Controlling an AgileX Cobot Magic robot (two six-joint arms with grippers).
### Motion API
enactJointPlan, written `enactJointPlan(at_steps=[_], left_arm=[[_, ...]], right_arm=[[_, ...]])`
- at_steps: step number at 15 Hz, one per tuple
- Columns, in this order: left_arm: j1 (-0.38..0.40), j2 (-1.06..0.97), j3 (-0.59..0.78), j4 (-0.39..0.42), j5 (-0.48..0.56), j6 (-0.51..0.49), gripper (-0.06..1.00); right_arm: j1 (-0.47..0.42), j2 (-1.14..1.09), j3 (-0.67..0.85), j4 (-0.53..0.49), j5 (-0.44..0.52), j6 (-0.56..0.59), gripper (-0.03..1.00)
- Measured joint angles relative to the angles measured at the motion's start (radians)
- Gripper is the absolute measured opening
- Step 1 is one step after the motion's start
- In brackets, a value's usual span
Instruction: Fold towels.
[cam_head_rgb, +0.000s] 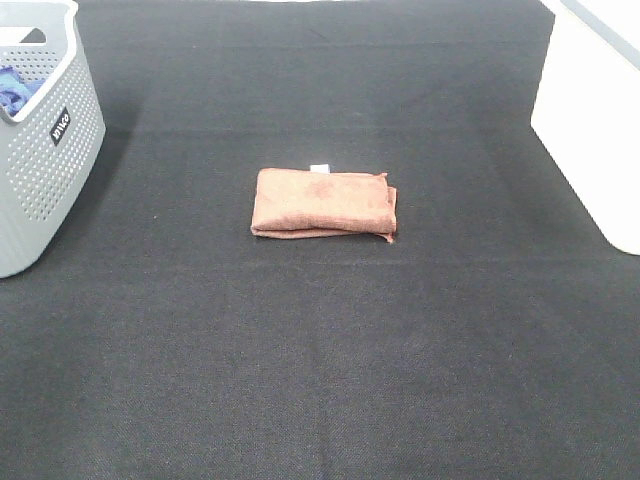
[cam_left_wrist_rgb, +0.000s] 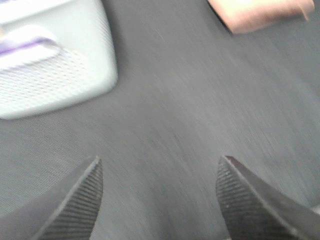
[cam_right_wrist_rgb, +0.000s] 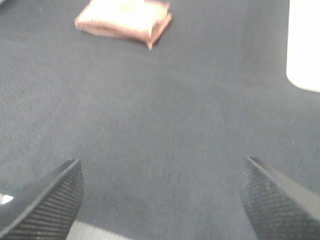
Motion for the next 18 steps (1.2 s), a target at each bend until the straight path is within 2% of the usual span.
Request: enactJointPlan(at_steps=[3,7,14,17,18], left_arm=[[0.001,-0.056,0.000,0.000,0.000,0.000,0.63],[0.001,-0.057,0.000,0.000,0.000,0.000,0.63],[0.001,-0.058,0.000,0.000,0.000,0.000,0.63],[0.000,-0.058,0.000,0.000,0.000,0.000,0.63],[0.001,-0.058,0.000,0.000,0.000,0.000,0.63]], right_arm=[[-0.003,-0.033,0.000,0.002,0.000,0.000,0.81],[-0.069,-0.087,0.000,0.013,0.000,0.000,0.81],[-0.069,-0.101,0.000,0.023,0.001,0.000,0.81],[-0.069,-0.101,0.000,-0.008,0.000,0.008,0.81],[-0.069,-0.101,0.000,-0.043,-0.001,0.049,0.81]])
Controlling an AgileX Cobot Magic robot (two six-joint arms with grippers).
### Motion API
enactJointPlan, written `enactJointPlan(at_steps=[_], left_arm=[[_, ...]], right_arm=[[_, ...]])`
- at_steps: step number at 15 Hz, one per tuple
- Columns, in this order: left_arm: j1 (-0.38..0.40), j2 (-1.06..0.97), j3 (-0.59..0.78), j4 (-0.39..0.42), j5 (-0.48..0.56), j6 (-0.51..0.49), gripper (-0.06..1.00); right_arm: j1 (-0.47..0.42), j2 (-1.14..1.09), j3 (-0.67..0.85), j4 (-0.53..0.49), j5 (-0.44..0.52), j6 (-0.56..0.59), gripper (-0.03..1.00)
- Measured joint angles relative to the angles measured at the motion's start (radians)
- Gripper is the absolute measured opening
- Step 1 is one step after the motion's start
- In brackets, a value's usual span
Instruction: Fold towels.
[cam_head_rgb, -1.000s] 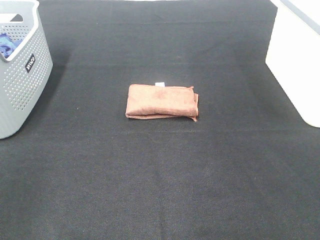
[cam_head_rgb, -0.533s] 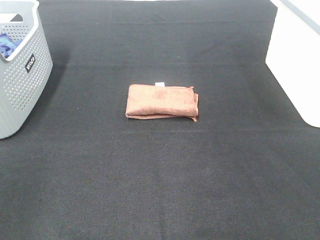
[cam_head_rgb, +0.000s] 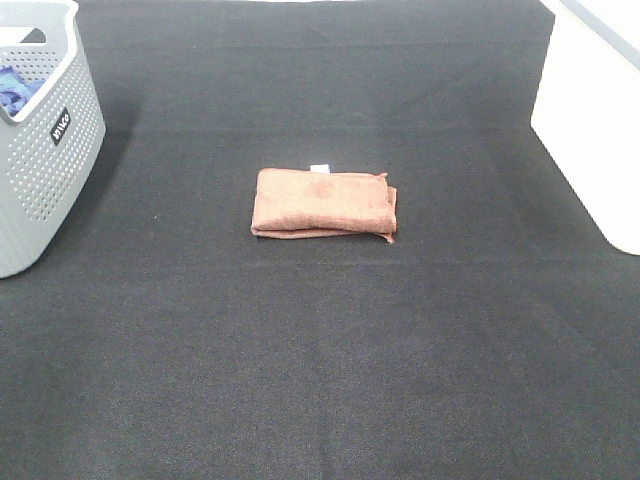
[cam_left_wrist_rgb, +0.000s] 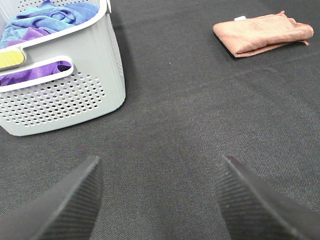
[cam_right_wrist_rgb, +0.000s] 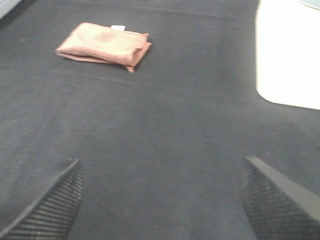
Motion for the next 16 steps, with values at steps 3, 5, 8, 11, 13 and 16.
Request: enactJointPlan(at_steps=[3,5,8,11,13,16], left_arm=[[0.000,0.000,0.000,0.000,0.000,0.000,0.63],[0.000,0.000,0.000,0.000,0.000,0.000,0.63],[0.000,0.000,0.000,0.000,0.000,0.000,0.63],[0.000,0.000,0.000,0.000,0.000,0.000,0.63],[0.000,0.000,0.000,0.000,0.000,0.000,0.63],[0.000,0.000,0.000,0.000,0.000,0.000,0.63]], right_arm=[[0.000,0.000,0.005,-0.069,-0.003,0.092,0.81],[-0.001,0.000,0.005,-0.072,-0.003,0.099,0.81],[-0.001,0.000,0.007,-0.072,-0.003,0.100,0.81],[-0.001,0.000,0.007,-0.072,-0.003,0.100,0.81],[-0.001,0.000,0.007,-0.072,-0.003,0.100,0.81],[-0.001,0.000,0.007,-0.072,-0.003,0.100,0.81]])
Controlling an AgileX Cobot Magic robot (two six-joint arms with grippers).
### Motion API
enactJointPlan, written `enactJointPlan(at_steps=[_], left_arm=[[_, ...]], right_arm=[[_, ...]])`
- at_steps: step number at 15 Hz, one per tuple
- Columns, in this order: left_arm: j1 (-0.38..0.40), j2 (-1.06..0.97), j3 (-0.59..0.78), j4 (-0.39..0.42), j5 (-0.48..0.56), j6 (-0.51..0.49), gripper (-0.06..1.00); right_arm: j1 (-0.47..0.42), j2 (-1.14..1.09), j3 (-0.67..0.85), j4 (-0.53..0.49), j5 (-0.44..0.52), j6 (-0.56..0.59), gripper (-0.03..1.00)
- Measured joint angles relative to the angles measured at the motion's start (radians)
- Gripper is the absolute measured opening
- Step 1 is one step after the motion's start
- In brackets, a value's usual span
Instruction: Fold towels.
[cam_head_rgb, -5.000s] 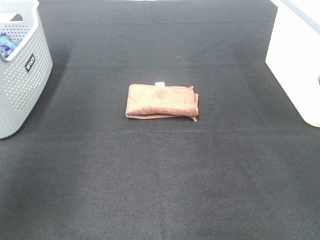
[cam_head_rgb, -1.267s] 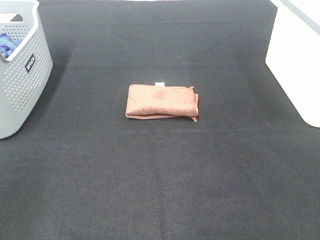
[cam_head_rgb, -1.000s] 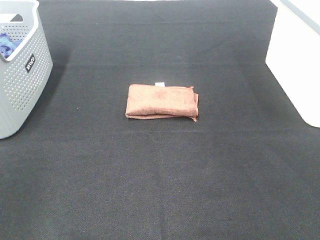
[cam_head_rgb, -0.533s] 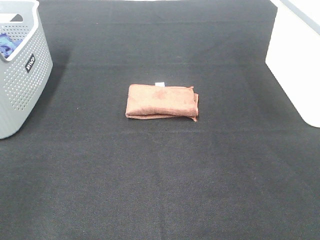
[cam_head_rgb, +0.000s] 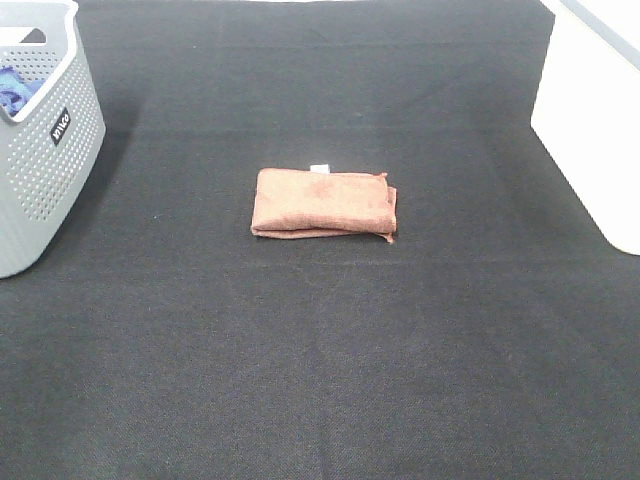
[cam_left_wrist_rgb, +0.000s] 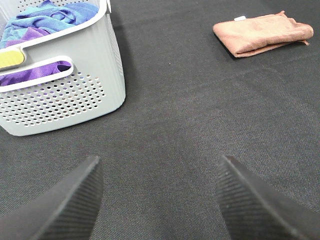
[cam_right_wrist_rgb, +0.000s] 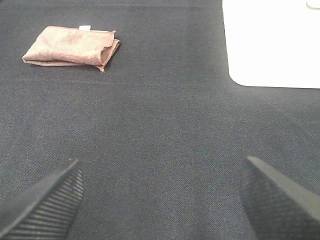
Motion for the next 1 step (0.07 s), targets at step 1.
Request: enactJointPlan(at_steps=[1], left_arm=[[0.000,0.000,0.000,0.000,0.000,0.000,0.63]], right_arm=[[0.000,0.000,0.000,0.000,0.000,0.000,0.81]])
